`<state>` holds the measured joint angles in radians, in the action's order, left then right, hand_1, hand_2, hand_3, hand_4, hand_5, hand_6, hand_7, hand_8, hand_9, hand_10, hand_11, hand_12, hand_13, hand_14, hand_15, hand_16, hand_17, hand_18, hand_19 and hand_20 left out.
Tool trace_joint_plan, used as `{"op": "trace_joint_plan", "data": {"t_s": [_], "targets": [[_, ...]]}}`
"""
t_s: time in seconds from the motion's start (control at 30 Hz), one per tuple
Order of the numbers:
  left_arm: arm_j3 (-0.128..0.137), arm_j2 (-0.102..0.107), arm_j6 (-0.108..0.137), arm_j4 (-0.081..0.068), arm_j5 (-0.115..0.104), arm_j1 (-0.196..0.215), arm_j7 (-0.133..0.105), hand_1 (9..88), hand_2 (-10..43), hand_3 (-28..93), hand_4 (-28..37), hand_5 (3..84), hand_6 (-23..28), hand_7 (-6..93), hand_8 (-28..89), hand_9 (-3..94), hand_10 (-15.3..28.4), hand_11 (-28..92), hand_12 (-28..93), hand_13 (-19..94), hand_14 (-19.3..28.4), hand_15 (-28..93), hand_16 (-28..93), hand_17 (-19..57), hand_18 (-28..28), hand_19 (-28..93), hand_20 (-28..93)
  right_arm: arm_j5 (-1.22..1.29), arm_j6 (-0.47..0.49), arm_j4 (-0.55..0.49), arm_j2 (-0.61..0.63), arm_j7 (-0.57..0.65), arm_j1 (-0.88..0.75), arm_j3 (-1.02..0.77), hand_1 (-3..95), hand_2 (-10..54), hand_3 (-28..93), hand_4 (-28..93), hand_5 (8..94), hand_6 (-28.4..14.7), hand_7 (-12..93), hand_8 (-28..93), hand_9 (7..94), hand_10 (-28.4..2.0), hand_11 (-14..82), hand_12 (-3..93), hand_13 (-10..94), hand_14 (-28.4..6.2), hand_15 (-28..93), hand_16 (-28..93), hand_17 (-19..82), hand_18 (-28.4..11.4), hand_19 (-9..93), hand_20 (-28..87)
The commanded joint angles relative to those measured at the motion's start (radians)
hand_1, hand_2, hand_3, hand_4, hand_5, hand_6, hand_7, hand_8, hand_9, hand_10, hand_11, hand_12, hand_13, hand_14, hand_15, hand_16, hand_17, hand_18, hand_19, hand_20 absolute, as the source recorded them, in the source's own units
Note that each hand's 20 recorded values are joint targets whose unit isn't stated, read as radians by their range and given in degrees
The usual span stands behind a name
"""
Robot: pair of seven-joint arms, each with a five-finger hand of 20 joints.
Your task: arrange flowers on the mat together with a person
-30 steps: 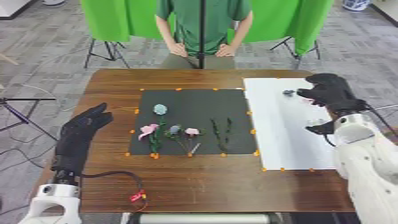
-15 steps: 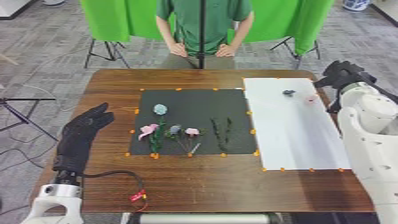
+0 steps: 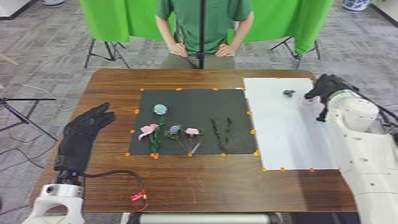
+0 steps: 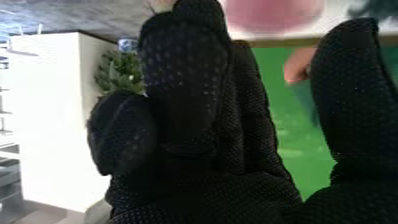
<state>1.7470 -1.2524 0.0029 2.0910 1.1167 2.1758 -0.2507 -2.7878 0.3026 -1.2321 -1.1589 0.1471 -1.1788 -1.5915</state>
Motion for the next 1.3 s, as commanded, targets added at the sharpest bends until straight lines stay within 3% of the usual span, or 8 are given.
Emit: {"op": "trace_joint_plan", "data": {"t_s": [0.03,0.27,0.37,0.43,0.53,0.83,1.07,1.3], "targets": [[-0.006,0.002,0.010,-0.005,-0.011,0.013,-0.002,25.6,-4.3,66,-17.9,45.5,2.7,12.5,-6,44.8,12.5,17,15,34,16.9,14,6,1.3,14.4,8,18,-0.073,0.020,0.018,-0.025,-0.031,-0.002,0.013,36.5,-9.5,64,-24,56.8,1.3,13,-10,85.0,-12.2,17.6,16.7,94,-3.0,48,20,70,-8.3,92,19],[-0.007,0.005,0.007,-0.008,-0.014,0.007,0.005,25.6,-4.2,66,-17.9,45.5,2.7,12.5,-6,44.9,12.4,18,15,34,16.9,14,6,1.3,14.4,8,18,-0.089,-0.031,0.023,-0.026,-0.029,-0.046,0.023,45.0,-9.5,66,-24,63.7,2.5,16,-11,87.3,-11.0,18.4,17.9,94,-2.1,51,19,71,-8.2,93,20],[-0.003,0.004,0.007,-0.006,-0.014,0.009,0.006,25.7,-4.1,66,-17.9,45.5,2.8,12.4,-6,44.9,12.5,17,15,34,16.8,14,6,1.2,14.4,8,18,-0.078,-0.051,0.022,-0.027,-0.033,-0.062,0.029,57.0,-9.5,54,-22,72.5,2.3,17,0,92.7,-9.1,12.2,28.0,94,-1.4,55,18,71,-8.1,93,25],[-0.001,0.002,0.010,-0.004,-0.016,0.014,0.007,25.8,-4.1,66,-17.9,45.5,2.8,12.3,-6,44.9,12.5,17,15,34,16.8,14,6,1.2,14.4,8,18,-0.061,-0.068,0.024,-0.027,-0.034,-0.066,0.035,65.4,-9.5,42,-15,76.7,1.5,18,4,93.6,-8.7,13.5,29.6,94,-1.1,57,17,72,-8.3,93,27],[0.000,0.001,0.010,-0.002,-0.016,0.017,0.006,25.8,-4.0,66,-17.8,45.5,2.8,12.3,-6,44.9,12.5,17,15,34,16.8,14,6,1.2,14.4,8,18,0.001,-0.077,-0.005,-0.006,-0.008,-0.075,0.051,67.0,-9.5,44,-16,79.6,1.6,18,6,93.7,-8.5,16.6,29.2,94,-0.7,59,17,73,-8.7,93,30],[0.011,0.008,0.005,0.000,-0.023,0.024,0.015,25.8,-4.1,66,-17.8,45.5,2.8,12.3,-6,44.9,12.5,17,15,34,16.8,14,6,1.2,14.4,8,18,0.319,-0.164,-0.351,0.111,0.120,-0.122,0.111,67.4,-9.5,49,-17,83.7,0.5,18,7,93.7,-8.6,22.0,27.5,94,-0.3,61,17,74,-8.8,93,32],[0.011,0.008,-0.004,-0.003,-0.017,0.012,0.021,25.6,-4.3,66,-17.8,45.5,2.9,12.4,-6,44.8,12.5,17,15,34,16.9,14,6,1.2,14.4,8,18,0.392,-0.178,-0.528,0.003,0.117,-0.142,0.161,67.0,-9.5,50,-18,84.3,0.2,17,8,93.7,-8.6,23.2,27.3,94,-0.2,62,16,75,-8.8,93,34],[0.017,0.007,-0.001,-0.002,-0.021,0.013,0.025,25.7,-4.2,66,-17.9,45.5,2.8,12.3,-6,44.9,12.5,17,15,34,16.8,14,6,1.2,14.4,8,18,0.363,-0.119,-0.576,-0.162,0.085,-0.200,0.221,66.6,-9.5,50,-18,84.3,0.4,17,8,93.7,-8.5,23.4,27.4,94,-0.1,62,16,74,-8.9,93,36]]}}
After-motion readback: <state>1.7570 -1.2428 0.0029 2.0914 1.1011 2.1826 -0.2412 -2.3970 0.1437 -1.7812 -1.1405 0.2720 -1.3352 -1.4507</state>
